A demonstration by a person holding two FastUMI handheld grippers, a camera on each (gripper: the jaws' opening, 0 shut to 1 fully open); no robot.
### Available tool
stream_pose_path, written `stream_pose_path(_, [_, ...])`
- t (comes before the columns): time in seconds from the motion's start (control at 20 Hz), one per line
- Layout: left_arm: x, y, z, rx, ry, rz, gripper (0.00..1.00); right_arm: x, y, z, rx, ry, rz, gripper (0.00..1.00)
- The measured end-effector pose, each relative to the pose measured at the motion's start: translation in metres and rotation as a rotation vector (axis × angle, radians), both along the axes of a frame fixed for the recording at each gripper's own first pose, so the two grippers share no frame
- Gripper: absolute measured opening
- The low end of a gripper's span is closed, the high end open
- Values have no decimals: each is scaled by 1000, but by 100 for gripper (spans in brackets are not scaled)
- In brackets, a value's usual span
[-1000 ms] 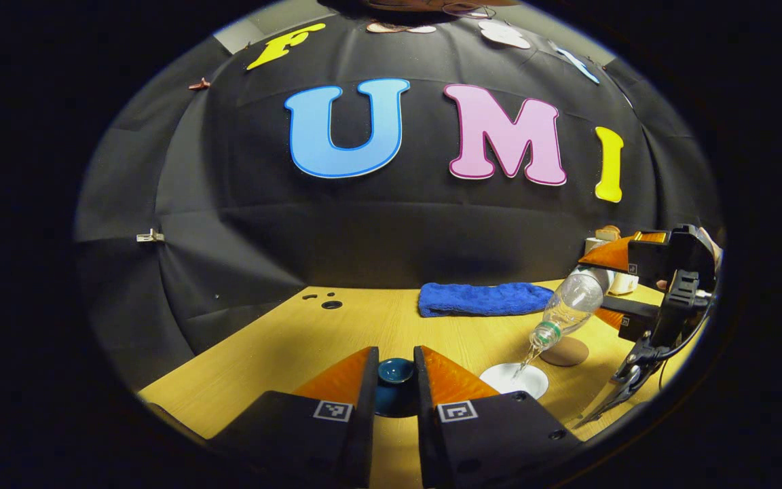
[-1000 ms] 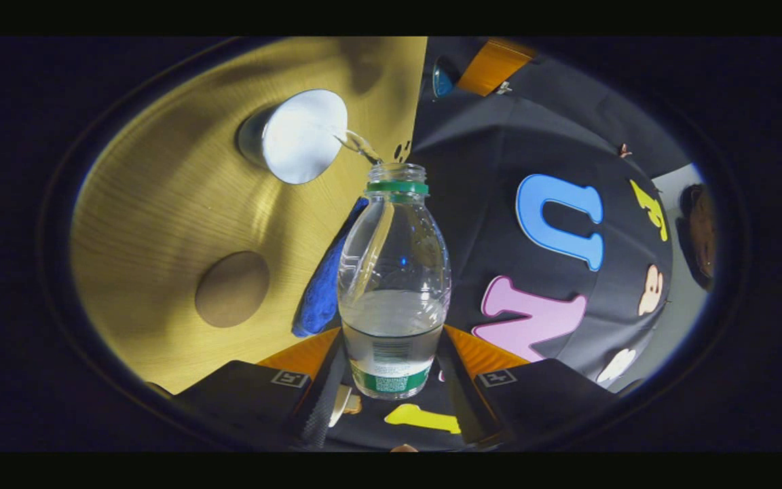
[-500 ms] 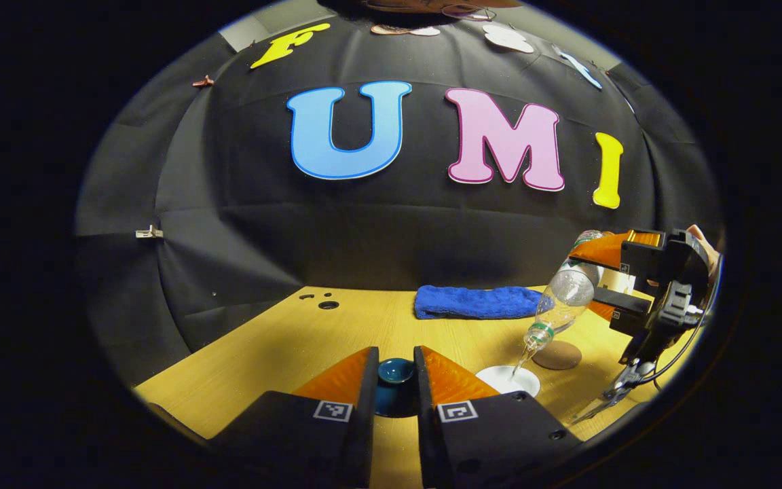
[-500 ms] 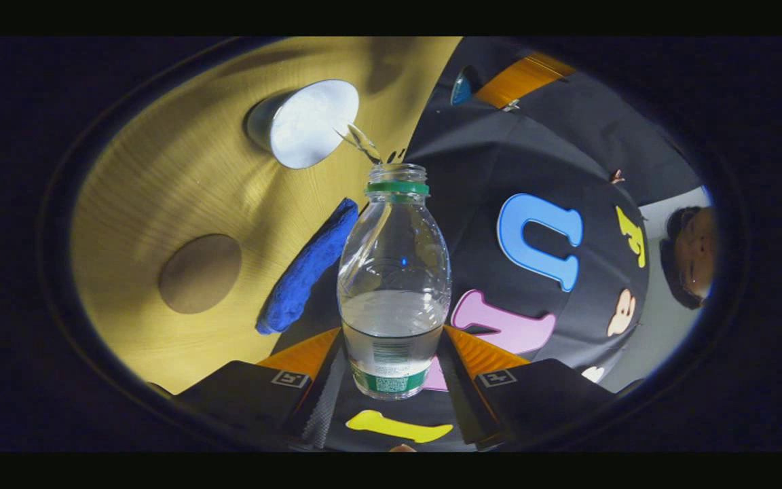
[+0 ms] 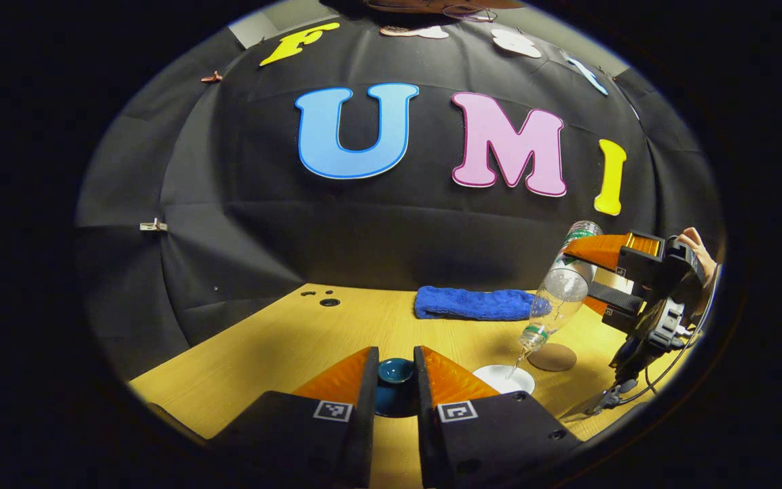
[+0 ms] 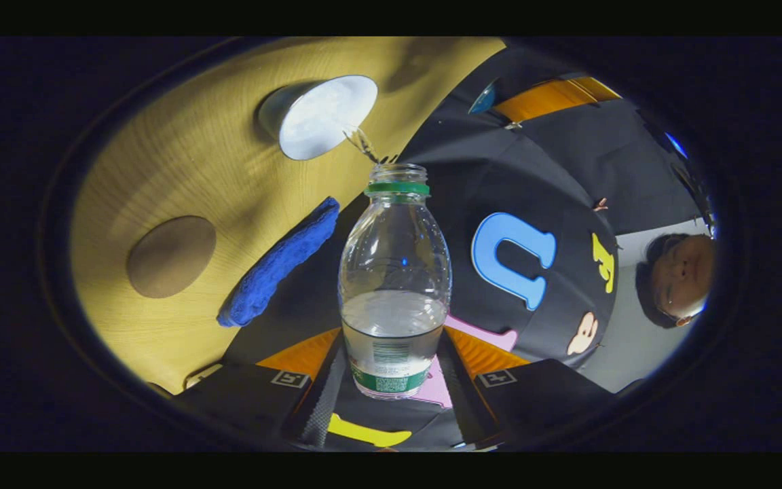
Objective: Open the teacup lid with one hand, grasp the water bottle and pour water into the teacup with the other hand; after pouring, place the water bottle on the coaster and then close the teacup lid.
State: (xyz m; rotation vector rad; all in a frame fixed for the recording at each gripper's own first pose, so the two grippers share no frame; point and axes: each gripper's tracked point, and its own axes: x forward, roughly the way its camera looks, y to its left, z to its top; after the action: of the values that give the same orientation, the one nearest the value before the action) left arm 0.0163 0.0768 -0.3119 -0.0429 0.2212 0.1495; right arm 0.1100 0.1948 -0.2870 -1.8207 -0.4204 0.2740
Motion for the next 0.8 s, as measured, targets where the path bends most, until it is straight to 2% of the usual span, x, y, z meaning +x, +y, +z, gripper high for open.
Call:
stream_pose_path(0.1, [-2,1,1,-8,-5,3,27,-1,1,3,-2,-26,16,74])
stream_pose_path(0.25, [-4,4,2,-10,-7,8,31,-3,4,5,-1,-57,34,74])
stream_pose_path(0.3, [-4,4,1,-9,-6,9,27,-5,4,7,-2,-70,38,74])
stream_pose_path(0.35, [-4,4,2,-9,-7,9,31,-7,4,5,-3,-70,43,74])
stream_pose_path(0.5, [-5,3,5,-5,-11,7,31,-11,3,5,-1,-70,43,72])
stream_pose_path(0.55, [-6,3,6,-3,-12,5,31,-8,4,3,2,-57,37,74])
stream_pose_path(0.7, [-6,2,5,-4,-13,6,31,3,0,-8,41,48,1,72])
stream_pose_path(0.75, [-6,2,5,-6,-13,8,28,5,-3,-12,58,83,-19,74])
stream_pose_path(0.8, [-7,3,4,-7,-11,10,31,5,-6,-16,79,116,-39,74])
